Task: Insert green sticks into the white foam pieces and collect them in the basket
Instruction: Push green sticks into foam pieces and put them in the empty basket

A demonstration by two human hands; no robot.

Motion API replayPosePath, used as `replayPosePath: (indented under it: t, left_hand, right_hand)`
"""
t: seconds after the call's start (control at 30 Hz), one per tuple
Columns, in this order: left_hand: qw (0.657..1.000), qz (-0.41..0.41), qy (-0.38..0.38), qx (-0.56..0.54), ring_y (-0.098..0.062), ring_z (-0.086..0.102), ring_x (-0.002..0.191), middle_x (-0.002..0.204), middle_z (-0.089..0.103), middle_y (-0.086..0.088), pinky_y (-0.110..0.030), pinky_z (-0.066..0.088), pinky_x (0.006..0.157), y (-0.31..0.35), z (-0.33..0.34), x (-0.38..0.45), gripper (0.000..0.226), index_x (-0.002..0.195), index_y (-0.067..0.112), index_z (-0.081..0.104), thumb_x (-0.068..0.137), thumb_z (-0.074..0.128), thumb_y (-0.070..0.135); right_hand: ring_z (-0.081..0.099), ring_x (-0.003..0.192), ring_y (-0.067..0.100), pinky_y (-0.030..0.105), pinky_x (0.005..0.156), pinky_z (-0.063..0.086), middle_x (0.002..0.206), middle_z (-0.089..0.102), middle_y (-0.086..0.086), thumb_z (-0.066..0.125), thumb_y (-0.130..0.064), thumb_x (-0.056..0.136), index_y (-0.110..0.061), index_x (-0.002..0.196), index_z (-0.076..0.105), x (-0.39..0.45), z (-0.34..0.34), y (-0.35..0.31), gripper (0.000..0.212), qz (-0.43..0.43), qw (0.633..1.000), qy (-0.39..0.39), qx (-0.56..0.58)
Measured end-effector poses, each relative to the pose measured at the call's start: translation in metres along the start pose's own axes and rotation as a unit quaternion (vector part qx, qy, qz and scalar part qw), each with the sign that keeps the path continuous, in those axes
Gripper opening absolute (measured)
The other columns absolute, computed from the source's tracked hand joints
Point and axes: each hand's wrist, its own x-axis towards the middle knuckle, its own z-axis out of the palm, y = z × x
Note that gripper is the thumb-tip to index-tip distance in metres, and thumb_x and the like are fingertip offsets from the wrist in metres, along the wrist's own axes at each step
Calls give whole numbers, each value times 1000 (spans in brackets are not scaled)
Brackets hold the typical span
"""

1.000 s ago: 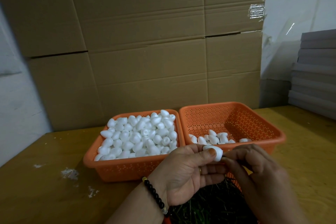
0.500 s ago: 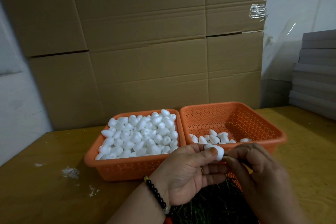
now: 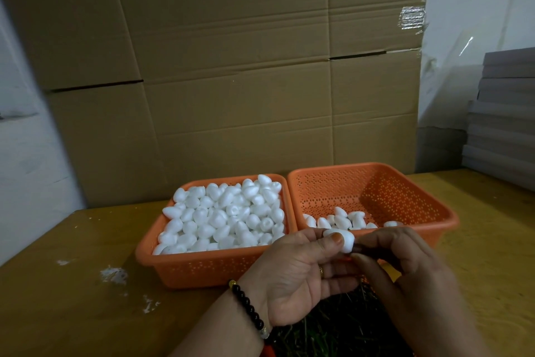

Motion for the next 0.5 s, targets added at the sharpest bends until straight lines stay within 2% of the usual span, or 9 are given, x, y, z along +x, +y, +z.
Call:
replayPosePath:
  t: [0.13,0.3,0.5]
  left_hand:
    - [1000,0,-8,0,-22,68,89,104,70,-12,-34,55,76,0,-2,0,44,118,5,57,79,71,20]
    - [1000,-7,-16,-10,-24,68,91,103,70,-13,-36,54,78,0,-2,-1,27,107,6,61,83,66,20]
    - [1000,-13,-18,-11,-25,68,94,105,71,-12,-35,54,80,-1,-1,-1,15,96,10,65,85,64,21]
  right_hand:
    - [60,83,-6,4,75,45,91,61,-15,76,-19,75,-21,91,67,0,-2,-2,19,1,1000,-11,7]
    - [63,83,-4,8,74,47,92,61,-18,72,-19,77,-30,92,63,1,-4,-4,20,0,1000,1,25]
    - [58,89,-5,5,75,43,89,62,-14,66,-14,76,-19,85,68,0,-3,-4,10,-10,1000,5,7]
